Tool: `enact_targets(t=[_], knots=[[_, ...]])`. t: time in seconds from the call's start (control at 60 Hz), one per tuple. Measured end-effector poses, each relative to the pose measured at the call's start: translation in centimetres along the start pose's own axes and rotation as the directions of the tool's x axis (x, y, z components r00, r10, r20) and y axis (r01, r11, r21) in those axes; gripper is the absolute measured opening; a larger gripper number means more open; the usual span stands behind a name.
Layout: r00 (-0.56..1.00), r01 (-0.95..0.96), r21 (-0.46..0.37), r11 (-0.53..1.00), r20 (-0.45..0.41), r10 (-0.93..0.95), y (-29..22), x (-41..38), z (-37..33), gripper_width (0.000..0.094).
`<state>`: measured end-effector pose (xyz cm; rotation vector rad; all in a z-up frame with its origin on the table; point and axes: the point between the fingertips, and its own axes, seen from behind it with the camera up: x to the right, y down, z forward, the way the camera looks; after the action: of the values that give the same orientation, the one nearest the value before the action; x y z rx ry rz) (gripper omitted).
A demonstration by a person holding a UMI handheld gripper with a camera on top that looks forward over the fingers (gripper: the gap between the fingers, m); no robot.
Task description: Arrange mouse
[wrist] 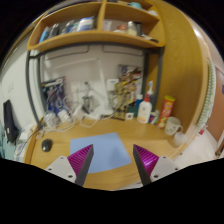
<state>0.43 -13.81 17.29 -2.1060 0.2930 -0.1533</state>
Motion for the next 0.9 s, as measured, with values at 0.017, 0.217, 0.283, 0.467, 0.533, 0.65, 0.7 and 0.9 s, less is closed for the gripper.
enact_targets(t=[0.017,0.217,0.283,0.467,0.533,0.65,0.7,0.9], knots=[[1.0,0.008,-0.01,1.0,0.011,-0.007,0.9,-1.4,0.3,0.0801],[0.983,0.086,-0.114,0.99,0.172,-0.066,7.1,-15.5,2.8,0.0805],[0.972,0.113,-0.142,0.983,0.219,-0.08,8.4,-19.9,3.7,0.0813],[0.95,0.181,-0.185,0.966,0.289,-0.122,10.1,-29.2,7.2,0.0815],[0.948,0.188,-0.2,0.962,0.294,-0.124,10.1,-31.5,9.0,0.0812],[0.943,0.208,-0.201,0.957,0.3,-0.142,9.5,-34.6,12.0,0.0811],[0.945,0.205,-0.206,0.957,0.297,-0.138,9.3,-35.5,13.3,0.0812],[0.948,0.185,-0.222,0.957,0.296,-0.115,10.0,-38.0,17.0,0.0785]])
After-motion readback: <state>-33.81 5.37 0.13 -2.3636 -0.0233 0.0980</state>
